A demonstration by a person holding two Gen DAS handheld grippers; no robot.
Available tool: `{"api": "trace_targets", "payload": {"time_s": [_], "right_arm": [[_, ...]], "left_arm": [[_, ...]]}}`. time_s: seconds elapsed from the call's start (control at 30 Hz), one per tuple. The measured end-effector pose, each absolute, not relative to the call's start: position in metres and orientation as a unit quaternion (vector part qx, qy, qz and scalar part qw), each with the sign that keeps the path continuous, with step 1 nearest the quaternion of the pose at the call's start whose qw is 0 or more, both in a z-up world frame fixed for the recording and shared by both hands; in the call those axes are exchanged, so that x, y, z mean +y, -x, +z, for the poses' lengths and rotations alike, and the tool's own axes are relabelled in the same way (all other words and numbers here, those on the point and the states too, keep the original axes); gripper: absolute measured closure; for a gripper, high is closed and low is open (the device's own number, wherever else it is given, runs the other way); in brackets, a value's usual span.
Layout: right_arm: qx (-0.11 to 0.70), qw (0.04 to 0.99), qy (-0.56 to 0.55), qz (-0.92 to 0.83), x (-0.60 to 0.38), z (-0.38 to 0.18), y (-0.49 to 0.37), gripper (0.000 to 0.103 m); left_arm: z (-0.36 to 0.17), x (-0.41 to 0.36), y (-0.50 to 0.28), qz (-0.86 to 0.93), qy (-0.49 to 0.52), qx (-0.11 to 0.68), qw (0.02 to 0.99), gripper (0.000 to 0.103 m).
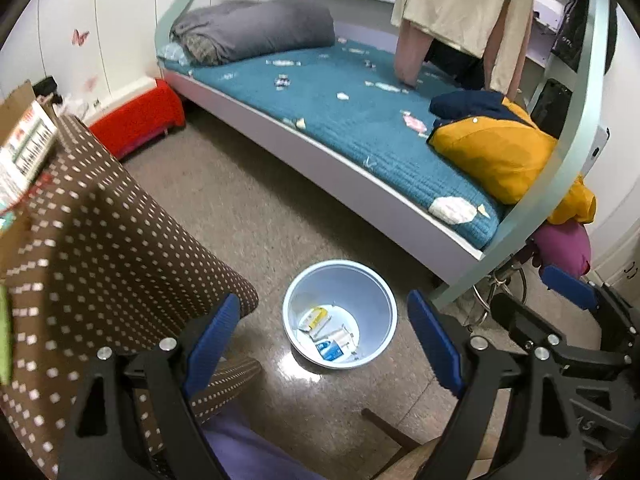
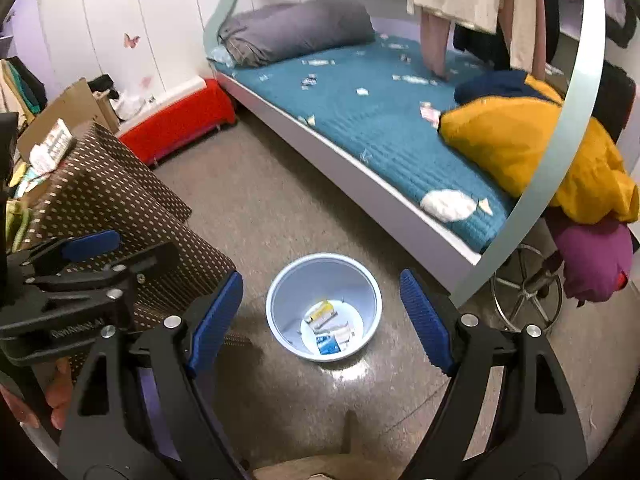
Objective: Collect trash
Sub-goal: 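Move both tools back from the wastebasket to the table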
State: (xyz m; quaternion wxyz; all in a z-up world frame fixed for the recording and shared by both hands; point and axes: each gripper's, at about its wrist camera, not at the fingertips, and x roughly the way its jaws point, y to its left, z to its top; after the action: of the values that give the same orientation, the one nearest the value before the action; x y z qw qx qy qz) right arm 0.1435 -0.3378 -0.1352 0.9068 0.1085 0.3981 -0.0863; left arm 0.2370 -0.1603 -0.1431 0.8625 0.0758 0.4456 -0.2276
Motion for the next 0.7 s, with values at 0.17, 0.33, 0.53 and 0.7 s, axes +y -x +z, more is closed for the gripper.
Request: {"api": "trace_targets", "payload": {"time_s": [0.17, 0.33, 0.53, 0.7], "right_arm": [[0.374, 0.919, -0.097, -0.082, -0.327, -0.114, -0.132, 0.023], [0.346, 0.932, -0.089, -0.066, -0.313, -0.093, -0.122, 0.023], [0.32, 0.943, -0.08, -0.038, -0.288, -0.071, -0.113, 0.023], [0.3, 0.951, -0.068, -0.011, -0.263, -0.056, -0.11, 0.022]], "left_arm": [[-0.12, -0.148, -0.222, -0.224, -0.071, 0.419, 0.877, 0.019], [-0.095, -0.13, -0.204, -0.214, -0.06, 0.387, 0.895, 0.019], [-0.069, -0.1, -0.185, -0.193, -0.044, 0.351, 0.915, 0.019], [-0.054, -0.073, -0.173, -0.166, -0.029, 0.332, 0.928, 0.019]]}}
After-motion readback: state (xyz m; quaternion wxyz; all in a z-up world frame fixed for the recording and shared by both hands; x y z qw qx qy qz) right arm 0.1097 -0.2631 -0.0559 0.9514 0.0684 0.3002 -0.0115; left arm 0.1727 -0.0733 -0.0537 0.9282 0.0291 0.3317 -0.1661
